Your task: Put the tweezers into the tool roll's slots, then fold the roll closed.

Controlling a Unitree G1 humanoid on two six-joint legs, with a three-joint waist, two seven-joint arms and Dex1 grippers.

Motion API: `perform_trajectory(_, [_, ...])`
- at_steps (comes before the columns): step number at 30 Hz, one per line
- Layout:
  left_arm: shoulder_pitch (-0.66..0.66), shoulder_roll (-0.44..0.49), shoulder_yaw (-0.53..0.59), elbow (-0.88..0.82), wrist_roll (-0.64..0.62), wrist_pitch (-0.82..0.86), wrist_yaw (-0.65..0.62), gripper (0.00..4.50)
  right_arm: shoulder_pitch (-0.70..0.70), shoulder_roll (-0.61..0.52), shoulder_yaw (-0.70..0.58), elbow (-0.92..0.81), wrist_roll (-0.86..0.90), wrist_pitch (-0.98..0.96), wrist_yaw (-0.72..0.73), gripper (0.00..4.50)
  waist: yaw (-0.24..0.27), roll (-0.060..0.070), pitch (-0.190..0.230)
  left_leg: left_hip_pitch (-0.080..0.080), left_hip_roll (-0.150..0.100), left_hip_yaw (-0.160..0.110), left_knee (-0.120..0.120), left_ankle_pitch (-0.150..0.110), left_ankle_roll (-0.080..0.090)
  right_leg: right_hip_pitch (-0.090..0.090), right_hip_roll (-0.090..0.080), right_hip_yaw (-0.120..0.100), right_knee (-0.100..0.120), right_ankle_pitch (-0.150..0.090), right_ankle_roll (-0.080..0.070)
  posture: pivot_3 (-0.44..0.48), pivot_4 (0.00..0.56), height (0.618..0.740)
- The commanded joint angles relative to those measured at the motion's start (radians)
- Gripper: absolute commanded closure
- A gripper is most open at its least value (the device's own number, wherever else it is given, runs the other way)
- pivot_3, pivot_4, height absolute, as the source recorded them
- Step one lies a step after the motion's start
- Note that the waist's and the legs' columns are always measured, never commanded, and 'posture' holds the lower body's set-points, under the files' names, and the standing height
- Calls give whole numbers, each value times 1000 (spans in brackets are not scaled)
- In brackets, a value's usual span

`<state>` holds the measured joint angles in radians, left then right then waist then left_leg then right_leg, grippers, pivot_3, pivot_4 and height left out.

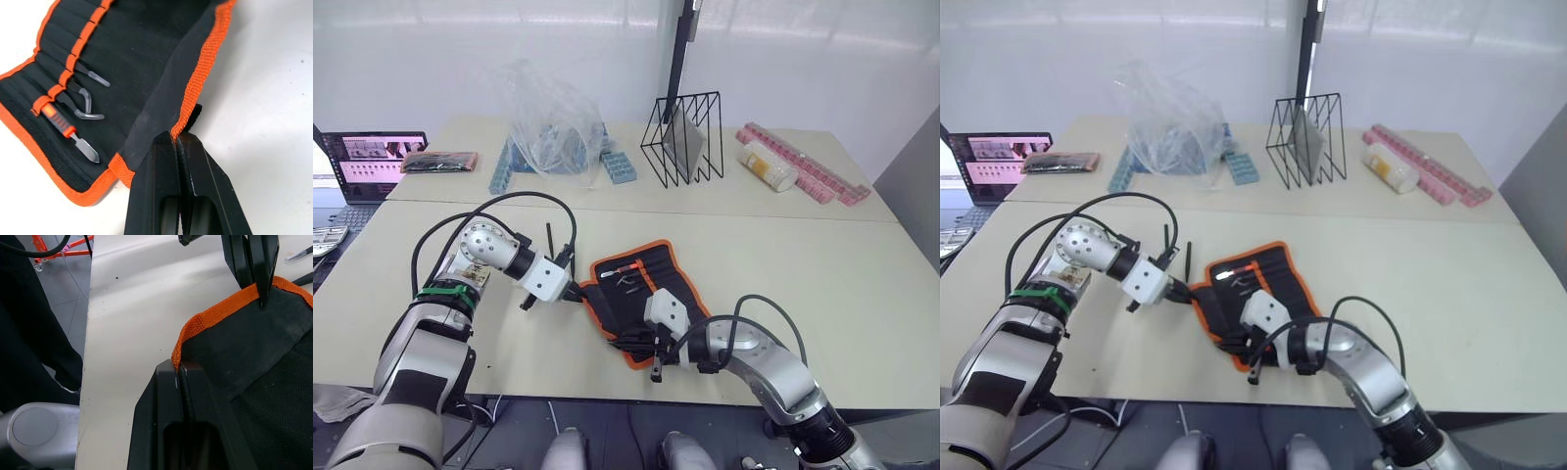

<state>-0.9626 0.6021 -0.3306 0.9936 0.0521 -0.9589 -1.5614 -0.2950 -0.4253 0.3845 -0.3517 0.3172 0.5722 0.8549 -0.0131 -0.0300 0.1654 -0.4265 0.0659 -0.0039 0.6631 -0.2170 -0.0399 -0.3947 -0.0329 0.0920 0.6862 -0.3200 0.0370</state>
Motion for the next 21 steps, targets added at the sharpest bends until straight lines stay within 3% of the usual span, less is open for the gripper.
perform_trajectory(1, [10,10,-10,22,64,-65,88,4500,8,1,-21,-75,37,42,-16,3254,0,0,0,0,0,0,0,0,0,0,0,0,0,0,0,0,150,705])
perform_trajectory(7, [11,10,-36,56,128,-104,169,4500,-30,86,-129,-59,160,157,-89,1242,1,0,0,1,0,0,0,0,0,1,0,0,1,0,0,0,150,705])
perform_trajectory(11, [6,12,-45,70,152,-115,205,4500,-32,97,-85,15,94,117,-111,1242,3,0,0,3,0,0,0,0,0,3,0,-1,2,0,0,0,150,705])
perform_trajectory(21, [-2,21,-53,75,155,-124,227,4500,-24,96,-1,159,-22,10,-99,4468,1,0,0,3,0,-1,1,0,0,3,0,-1,2,0,0,0,150,705])
